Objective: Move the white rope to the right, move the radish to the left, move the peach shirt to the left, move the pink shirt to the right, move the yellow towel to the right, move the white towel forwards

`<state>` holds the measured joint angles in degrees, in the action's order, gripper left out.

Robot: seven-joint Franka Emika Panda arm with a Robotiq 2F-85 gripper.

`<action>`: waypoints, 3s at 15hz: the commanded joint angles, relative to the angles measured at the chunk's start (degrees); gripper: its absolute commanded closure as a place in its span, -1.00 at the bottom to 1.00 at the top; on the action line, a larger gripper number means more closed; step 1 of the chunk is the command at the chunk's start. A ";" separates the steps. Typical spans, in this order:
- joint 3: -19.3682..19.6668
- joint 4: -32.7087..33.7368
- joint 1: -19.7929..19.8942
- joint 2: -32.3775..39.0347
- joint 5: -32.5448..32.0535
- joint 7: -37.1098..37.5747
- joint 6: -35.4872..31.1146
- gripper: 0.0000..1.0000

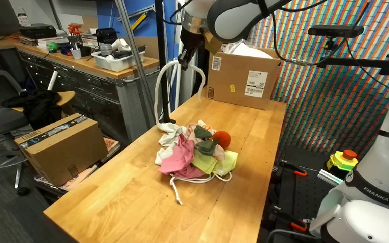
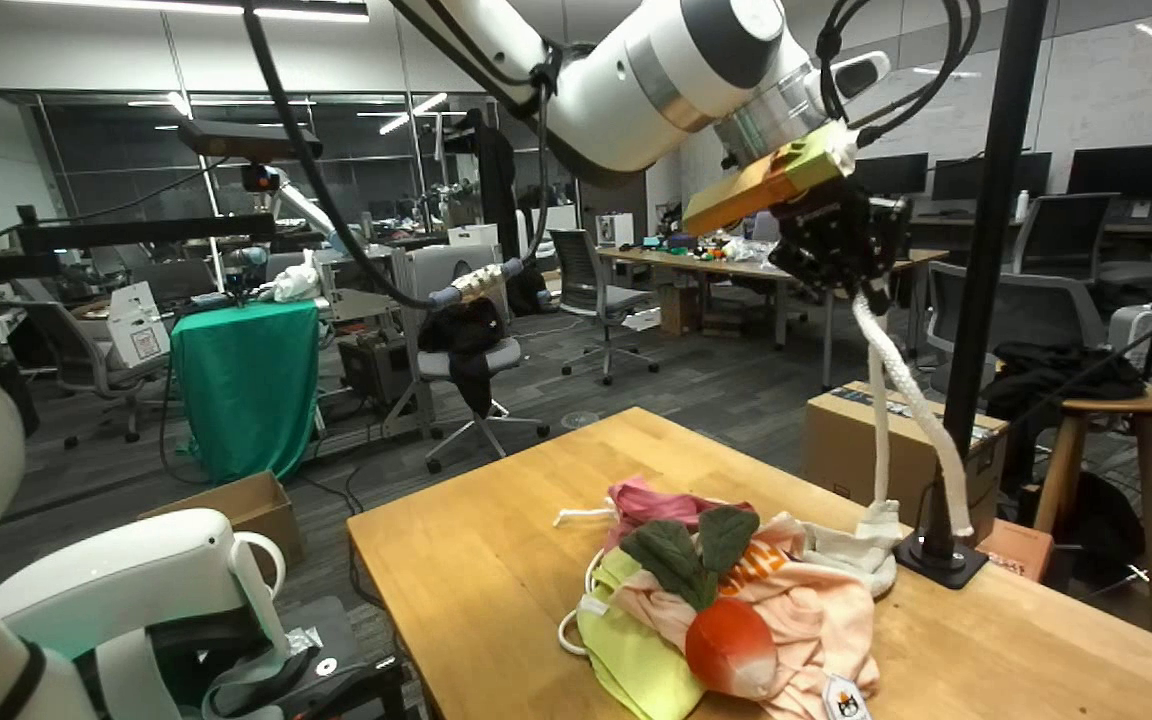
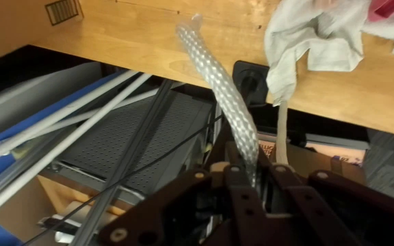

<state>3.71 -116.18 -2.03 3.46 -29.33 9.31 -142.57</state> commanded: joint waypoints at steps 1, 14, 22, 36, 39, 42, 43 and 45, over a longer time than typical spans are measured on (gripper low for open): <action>1.39 1.54 2.32 -2.13 -5.40 8.93 -1.02 0.85; 7.37 9.47 11.06 -1.21 -10.34 29.67 3.85 0.85; 11.07 13.82 13.20 5.77 -14.28 40.76 10.12 0.85; 12.59 16.12 12.46 9.60 -13.09 42.24 14.43 -0.82; 10.11 12.49 11.09 7.79 -11.20 37.05 13.35 -1.00; 6.82 7.63 8.80 6.18 -8.23 32.01 12.75 -1.00; 5.82 6.31 8.05 5.93 -6.74 30.28 12.80 -0.99; 4.04 3.35 6.87 5.63 -3.29 26.72 12.40 -1.00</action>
<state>9.61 -107.71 6.24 11.89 -36.74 41.84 -129.43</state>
